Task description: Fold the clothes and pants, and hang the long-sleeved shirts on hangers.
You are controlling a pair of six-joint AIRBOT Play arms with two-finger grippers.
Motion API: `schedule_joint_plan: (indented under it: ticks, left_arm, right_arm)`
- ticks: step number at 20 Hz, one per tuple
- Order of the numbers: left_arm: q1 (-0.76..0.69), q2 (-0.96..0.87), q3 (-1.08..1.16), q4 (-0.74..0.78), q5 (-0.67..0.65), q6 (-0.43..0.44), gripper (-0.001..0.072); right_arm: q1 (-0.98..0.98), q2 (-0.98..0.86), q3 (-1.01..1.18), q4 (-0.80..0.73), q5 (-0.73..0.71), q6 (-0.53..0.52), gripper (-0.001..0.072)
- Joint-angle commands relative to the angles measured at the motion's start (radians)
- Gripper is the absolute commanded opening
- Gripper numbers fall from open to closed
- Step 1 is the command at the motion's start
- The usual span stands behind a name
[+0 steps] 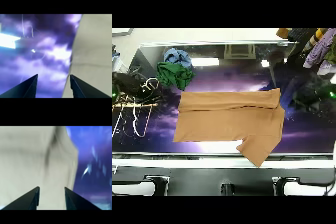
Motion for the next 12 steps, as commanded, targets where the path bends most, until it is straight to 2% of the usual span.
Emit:
schedule_joint_plan:
  ticks: [1, 7, 12]
  left_arm:
    - [0.071, 0.116, -0.133, -0.042, 0.028, 0.016, 0.0471]
    - [0.106, 0.277, -0.363, -0.154, -0.027, 0.016, 0.0471]
    - [0.106, 0.282, -0.385, -0.211, -0.035, 0.016, 0.0471]
  right_arm:
    - [-0.086, 0.209, -0.392, 0.066, -0.025, -0.070, 0.0382]
    - [-0.085, 0.388, -0.824, 0.131, -0.076, -0.074, 0.0382]
    - [-0.085, 0.438, -0.956, 0.137, -0.121, -0.073, 0.0383]
